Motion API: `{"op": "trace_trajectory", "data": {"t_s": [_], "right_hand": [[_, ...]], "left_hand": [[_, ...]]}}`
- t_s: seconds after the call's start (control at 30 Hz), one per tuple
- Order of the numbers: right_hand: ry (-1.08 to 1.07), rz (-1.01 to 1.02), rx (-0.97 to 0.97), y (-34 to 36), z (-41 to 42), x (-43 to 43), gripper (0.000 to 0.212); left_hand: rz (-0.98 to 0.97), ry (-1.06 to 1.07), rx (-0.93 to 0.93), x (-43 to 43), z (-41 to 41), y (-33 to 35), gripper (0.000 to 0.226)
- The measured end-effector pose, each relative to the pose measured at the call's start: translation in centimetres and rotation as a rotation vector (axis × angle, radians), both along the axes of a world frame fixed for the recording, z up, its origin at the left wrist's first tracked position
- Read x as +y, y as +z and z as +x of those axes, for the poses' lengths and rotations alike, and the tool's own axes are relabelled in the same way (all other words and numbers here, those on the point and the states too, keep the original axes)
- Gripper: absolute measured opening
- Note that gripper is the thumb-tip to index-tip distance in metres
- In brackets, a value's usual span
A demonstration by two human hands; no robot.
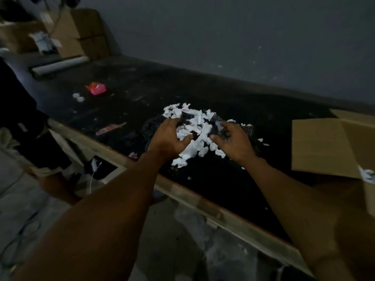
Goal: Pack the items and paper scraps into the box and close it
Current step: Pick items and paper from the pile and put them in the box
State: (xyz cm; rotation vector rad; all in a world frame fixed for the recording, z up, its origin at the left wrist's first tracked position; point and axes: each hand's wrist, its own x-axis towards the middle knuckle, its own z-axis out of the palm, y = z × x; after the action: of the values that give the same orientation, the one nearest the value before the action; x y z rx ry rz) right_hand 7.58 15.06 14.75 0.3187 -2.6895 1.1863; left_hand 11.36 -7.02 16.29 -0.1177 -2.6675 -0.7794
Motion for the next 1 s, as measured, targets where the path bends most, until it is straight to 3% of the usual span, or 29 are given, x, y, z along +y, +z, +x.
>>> {"op": "trace_trajectory", "data": {"t_s": [0.23, 0.43, 0.53, 0.7, 1.0], "right_hand": [[0.048, 0.065, -0.098, -6.1, -2.8, -2.8, 0.058], [0.100, 0.160, -0.112, -10.9, -7.1, -4.8, 0.050], [0.082, 0.223, -0.099, -12.3, -9.2, -5.2, 0.062], [0.164, 0.297, -0.168, -14.2, -12.4, -4.6, 0.089], [0.305, 0.407, -0.244, -16.0, -15.5, -4.5, 0.099]], "left_hand": [[-0.030, -0.024, -0.207, -3.7, -1.7, -7.3, 0.072], [-0.199, -0.057, -0.187, -5.0, -4.6, -12.7, 0.085], [-0.243, 0.022, -0.243, -5.2, -6.6, -14.2, 0.106], [-0.304, -0.140, -0.240, -4.6, -10.4, -16.1, 0.122], [-0.262, -0.253, -0.364, -4.3, -14.6, -18.4, 0.116]]}}
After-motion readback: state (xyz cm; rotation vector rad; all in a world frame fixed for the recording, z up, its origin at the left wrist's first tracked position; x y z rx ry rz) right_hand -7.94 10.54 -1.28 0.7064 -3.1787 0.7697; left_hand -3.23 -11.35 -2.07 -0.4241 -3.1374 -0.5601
